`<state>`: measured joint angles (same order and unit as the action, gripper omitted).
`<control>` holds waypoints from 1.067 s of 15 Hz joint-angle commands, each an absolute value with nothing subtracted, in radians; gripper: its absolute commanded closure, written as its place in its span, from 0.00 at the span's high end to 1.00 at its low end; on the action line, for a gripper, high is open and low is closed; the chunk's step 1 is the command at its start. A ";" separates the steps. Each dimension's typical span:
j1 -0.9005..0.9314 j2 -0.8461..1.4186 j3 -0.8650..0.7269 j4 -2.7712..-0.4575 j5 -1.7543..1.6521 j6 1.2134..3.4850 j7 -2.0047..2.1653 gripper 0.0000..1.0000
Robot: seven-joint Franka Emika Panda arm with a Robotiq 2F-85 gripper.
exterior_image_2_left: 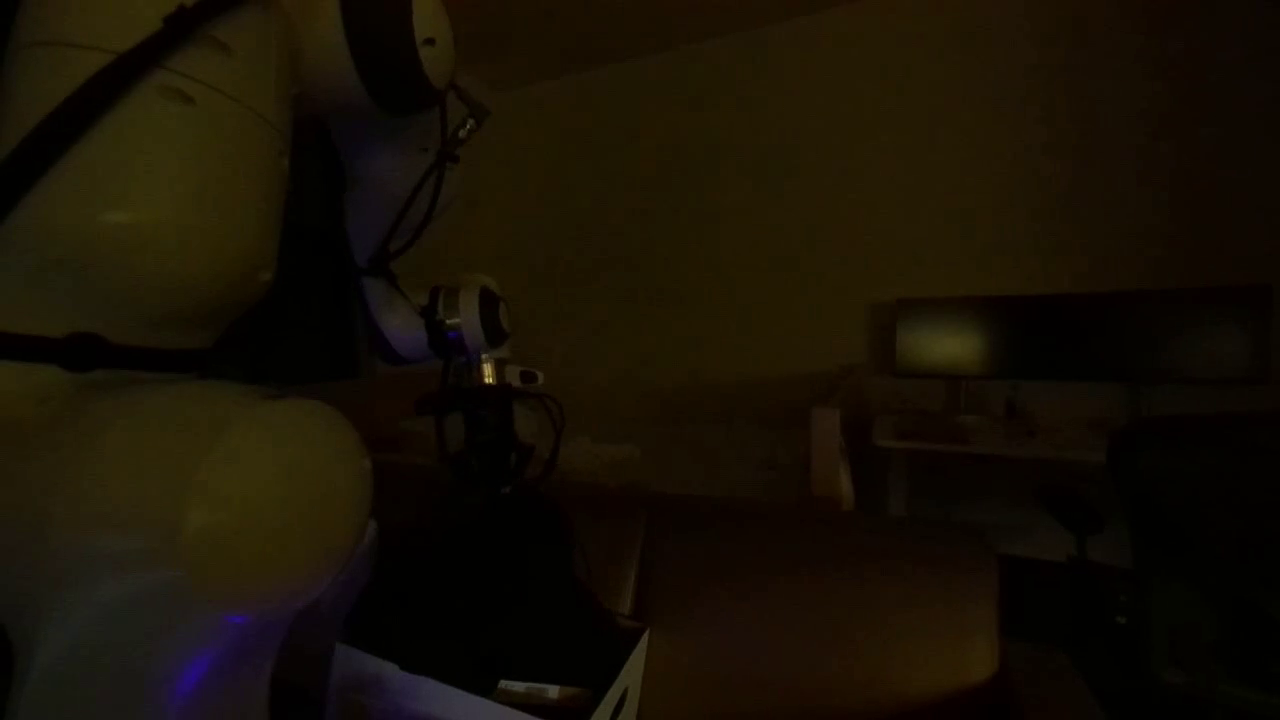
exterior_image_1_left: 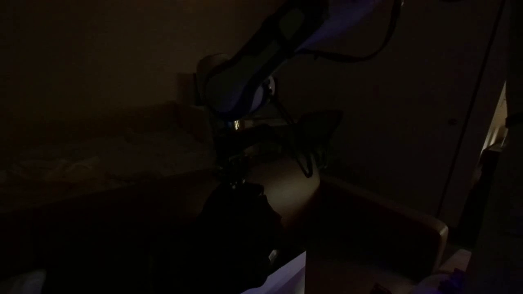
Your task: Get the cloth and put it on the sofa
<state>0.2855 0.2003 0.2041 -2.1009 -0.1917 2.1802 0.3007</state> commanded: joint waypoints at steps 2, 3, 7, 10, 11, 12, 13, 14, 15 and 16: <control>0.305 0.252 0.225 -2.157 -0.151 2.271 0.299 0.04; 0.309 0.279 0.225 -2.163 -0.147 2.281 0.301 0.04; 0.327 0.416 0.206 -2.160 -0.157 2.320 0.319 0.04; 0.346 0.524 0.184 -2.127 -0.158 2.322 0.328 0.04; 0.349 0.549 0.180 -2.117 -0.155 2.321 0.325 0.04; 0.354 0.567 0.176 -2.104 -0.152 2.318 0.322 0.04; 0.356 0.579 0.173 -2.092 -0.149 2.316 0.317 0.04; 0.359 0.586 0.171 -2.081 -0.147 2.315 0.315 0.04; 0.359 0.588 0.171 -2.071 -0.144 2.314 0.311 0.04; 0.361 0.585 0.170 -2.064 -0.144 2.311 0.310 0.04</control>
